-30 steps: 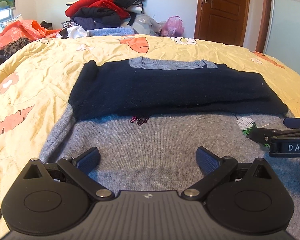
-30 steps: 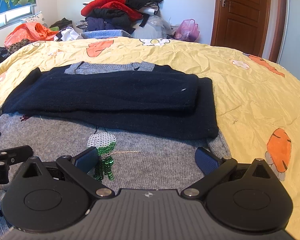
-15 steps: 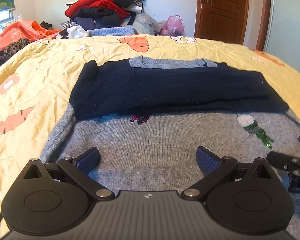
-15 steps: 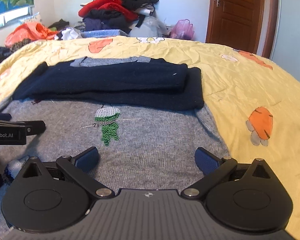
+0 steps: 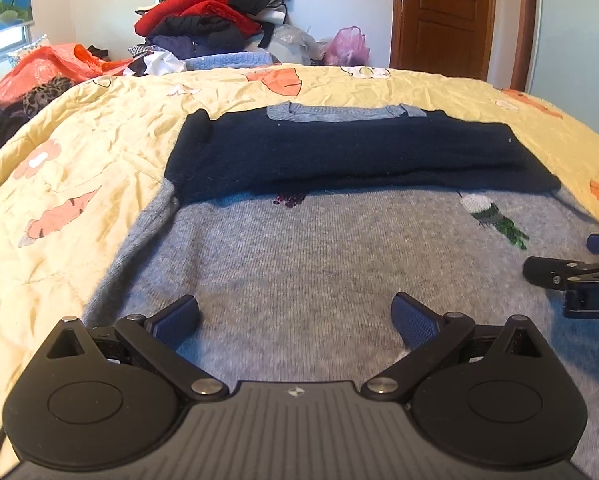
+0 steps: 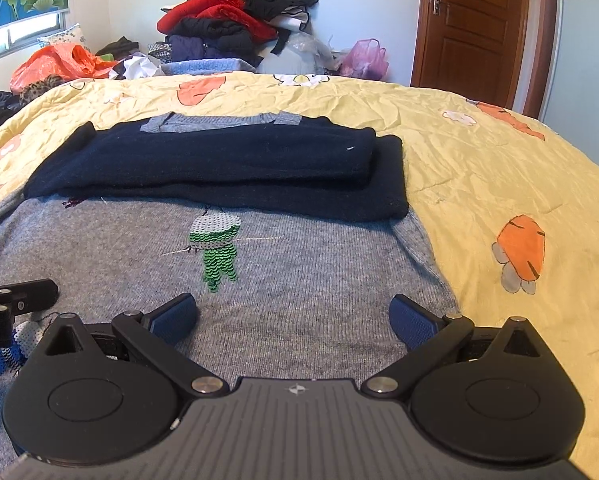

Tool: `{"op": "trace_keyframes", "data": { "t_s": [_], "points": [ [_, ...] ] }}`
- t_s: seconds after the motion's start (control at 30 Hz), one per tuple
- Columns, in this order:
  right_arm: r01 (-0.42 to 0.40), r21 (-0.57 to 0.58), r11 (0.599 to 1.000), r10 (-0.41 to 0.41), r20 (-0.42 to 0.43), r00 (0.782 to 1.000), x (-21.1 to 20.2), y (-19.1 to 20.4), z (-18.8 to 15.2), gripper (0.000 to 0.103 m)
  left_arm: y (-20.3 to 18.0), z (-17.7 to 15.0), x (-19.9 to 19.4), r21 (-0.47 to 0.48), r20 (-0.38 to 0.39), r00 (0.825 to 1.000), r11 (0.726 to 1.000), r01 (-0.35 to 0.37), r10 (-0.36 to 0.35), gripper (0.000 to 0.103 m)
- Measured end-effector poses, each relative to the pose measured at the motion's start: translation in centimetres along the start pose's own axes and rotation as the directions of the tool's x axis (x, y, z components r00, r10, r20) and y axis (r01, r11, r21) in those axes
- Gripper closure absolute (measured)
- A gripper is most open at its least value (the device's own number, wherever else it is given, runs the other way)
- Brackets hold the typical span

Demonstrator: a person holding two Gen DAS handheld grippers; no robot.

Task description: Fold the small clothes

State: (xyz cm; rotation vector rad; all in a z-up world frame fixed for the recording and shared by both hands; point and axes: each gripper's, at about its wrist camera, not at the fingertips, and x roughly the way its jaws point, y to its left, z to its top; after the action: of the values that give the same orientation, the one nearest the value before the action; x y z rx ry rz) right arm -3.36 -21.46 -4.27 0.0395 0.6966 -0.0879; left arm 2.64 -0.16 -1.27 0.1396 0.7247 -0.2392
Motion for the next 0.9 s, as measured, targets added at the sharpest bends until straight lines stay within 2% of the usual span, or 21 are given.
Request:
{"op": "trace_keyframes", "data": {
  "t_s": [0.13, 0.27, 0.43, 0.57, 0.9],
  "points": [
    [-0.013, -0.019, 1.000, 0.013, -0.024, 1.000, -2.0, 0.0, -1.2, 0.000, 0.8, -0.9, -1.1, 0.024, -0.002, 1.000, 1.000, 0.010, -0.010, 0.000],
    [-0.037, -0.031, 0.999, 0.037, 0.007, 0.999, -3.9, -0.4, -3.4, 0.000, 1.9, -2.2, -2.3, -0.009, -0.009, 1.000, 1.000, 0.011, -0.011, 0.000],
    [-0.029, -0.028, 0.999, 0.029, 0.001, 1.000, -4.5, -0.4, -3.7, 0.000, 2.4, -3.7, -4.3, -0.037, -0.022, 1.000, 0.999, -0.004, 0.003, 0.000],
    [-0.035, -0.029, 0.999, 0.035, 0.007, 0.999, -4.4, -0.6, -3.8, 0.000, 2.4, -5.4, -5.4, -0.036, 0.021, 1.000, 0.999, 0.006, -0.005, 0.000],
    [-0.031, -0.027, 0.999, 0.031, 0.008, 0.999, -4.2, -0.5, -3.6, 0.000, 2.4, -4.8, -4.7, -0.039, 0.020, 1.000, 0.999, 0.017, -0.016, 0.000]
  ]
}}
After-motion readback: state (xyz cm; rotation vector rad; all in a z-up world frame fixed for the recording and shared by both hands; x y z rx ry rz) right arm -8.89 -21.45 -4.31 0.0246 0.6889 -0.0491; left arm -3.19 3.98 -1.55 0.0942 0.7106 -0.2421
